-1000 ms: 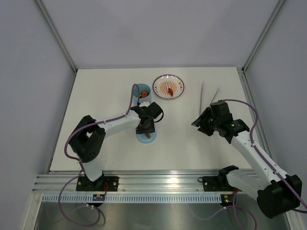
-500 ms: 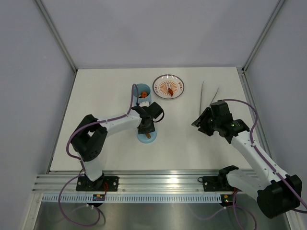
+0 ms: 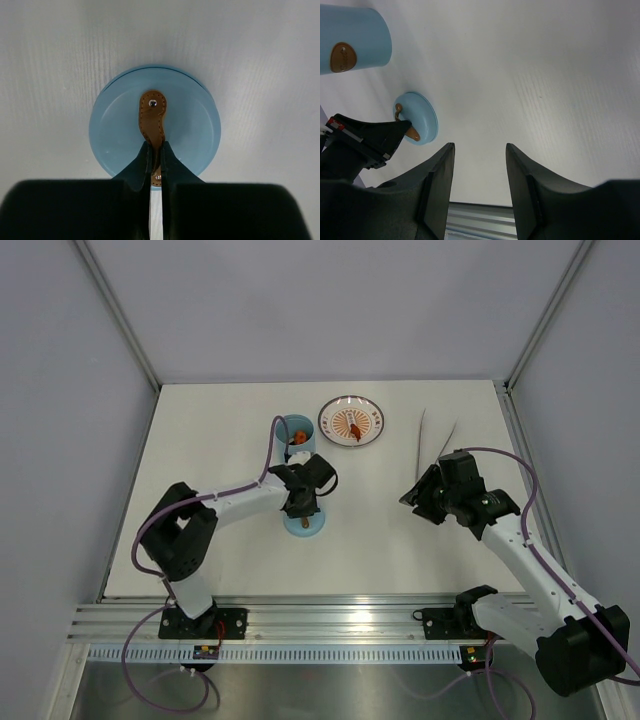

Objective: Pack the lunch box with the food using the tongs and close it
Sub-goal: Pick up the box lid from the center of the board.

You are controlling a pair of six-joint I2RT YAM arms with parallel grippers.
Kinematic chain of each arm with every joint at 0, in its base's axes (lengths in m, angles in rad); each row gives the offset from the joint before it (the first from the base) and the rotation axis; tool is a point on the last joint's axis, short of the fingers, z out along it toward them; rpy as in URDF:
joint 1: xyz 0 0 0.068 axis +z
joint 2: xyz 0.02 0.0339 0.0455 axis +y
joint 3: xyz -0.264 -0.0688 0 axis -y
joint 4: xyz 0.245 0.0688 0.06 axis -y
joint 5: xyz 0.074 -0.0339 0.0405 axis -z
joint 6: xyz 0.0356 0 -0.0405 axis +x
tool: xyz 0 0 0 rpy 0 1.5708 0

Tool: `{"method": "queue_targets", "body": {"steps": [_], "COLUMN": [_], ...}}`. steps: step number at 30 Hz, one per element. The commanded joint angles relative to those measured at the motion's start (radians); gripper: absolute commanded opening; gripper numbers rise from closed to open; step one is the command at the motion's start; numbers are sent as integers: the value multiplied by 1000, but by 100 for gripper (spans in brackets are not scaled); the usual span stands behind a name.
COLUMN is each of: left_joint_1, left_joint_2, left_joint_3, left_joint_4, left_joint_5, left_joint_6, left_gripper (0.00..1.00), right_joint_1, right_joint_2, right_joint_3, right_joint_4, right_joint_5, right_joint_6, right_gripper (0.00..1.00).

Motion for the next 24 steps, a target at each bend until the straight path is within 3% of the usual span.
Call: {"method": "queue_targets", "body": {"steps": [1, 5, 11, 17, 24], "left_joint_1": [5, 6, 6, 38, 164], "left_joint_2": [-66, -124, -199, -207, -57], "left_joint_3": [-26, -4, 149, 394, 788], "left_joint_4": [0, -46, -187, -326, -502], "left_joint_5": [-37, -8, 84, 151, 182], "left_joint_6": [81, 156, 299, 389, 457], "left_gripper": [0, 0, 0, 0, 0], "right_joint_1": [-9, -7, -9, -9, -9], "right_joint_2": [-22, -23, -25, -22, -19], "right_joint_3": [2, 0, 6, 14, 34], "right_joint_4": [10, 11, 7, 2, -13], "right_joint_5": [-11, -14, -10, -7, 9], "right_joint_6": [-16, -20, -22, -22, -28], "right_gripper": [53, 53, 53, 53, 53]}}
